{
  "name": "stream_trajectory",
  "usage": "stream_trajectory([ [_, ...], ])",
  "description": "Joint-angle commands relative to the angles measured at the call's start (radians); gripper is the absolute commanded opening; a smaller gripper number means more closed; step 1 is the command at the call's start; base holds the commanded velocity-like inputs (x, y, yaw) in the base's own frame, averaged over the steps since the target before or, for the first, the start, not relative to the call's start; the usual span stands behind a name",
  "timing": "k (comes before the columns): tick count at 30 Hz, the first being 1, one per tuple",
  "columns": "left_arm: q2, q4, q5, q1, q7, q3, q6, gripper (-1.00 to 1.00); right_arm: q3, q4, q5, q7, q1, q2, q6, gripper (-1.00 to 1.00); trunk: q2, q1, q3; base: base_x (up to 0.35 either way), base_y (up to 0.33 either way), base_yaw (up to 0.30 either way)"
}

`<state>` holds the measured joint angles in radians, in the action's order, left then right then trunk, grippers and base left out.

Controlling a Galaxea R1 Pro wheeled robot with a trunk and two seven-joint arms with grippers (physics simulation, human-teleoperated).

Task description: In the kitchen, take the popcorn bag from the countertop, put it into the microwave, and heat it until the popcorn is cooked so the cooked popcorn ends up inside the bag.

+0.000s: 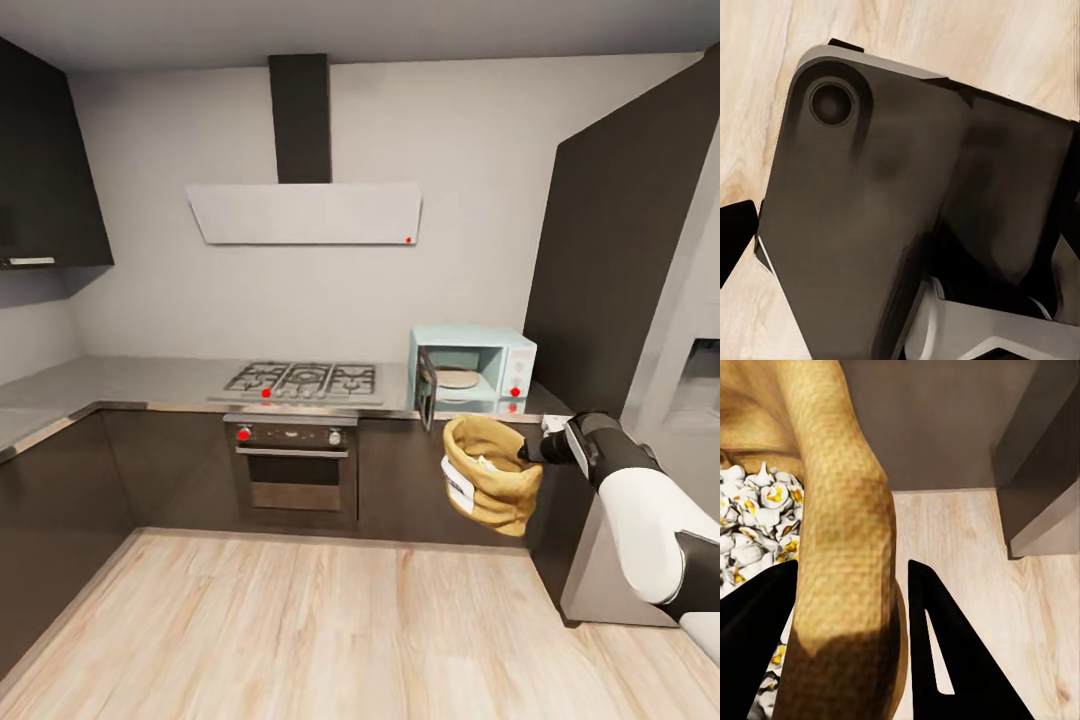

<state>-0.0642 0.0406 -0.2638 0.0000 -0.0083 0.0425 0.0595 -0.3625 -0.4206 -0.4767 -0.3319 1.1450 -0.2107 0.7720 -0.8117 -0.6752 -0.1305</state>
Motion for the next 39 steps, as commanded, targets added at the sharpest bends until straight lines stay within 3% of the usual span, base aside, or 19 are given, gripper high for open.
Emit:
stream_trajectory([
  [1,0.0,0.001,-0.003,0.0,-0.001,0.004,0.002,1.0,-0.007,-0.001,-0.01,-0.009,0.001,0.001,0.003,-1.0,-0.001,-0.001,-0.001,0.297,-0.138,0.0],
  [39,0.001,0.001,-0.003,0.0,-0.002,0.005,0.004,1.0,-0.007,-0.015,-0.008,-0.016,0.001,-0.005,0.047,-1.0,-0.001,-0.001,-0.001,0.291,-0.103,0.0],
])
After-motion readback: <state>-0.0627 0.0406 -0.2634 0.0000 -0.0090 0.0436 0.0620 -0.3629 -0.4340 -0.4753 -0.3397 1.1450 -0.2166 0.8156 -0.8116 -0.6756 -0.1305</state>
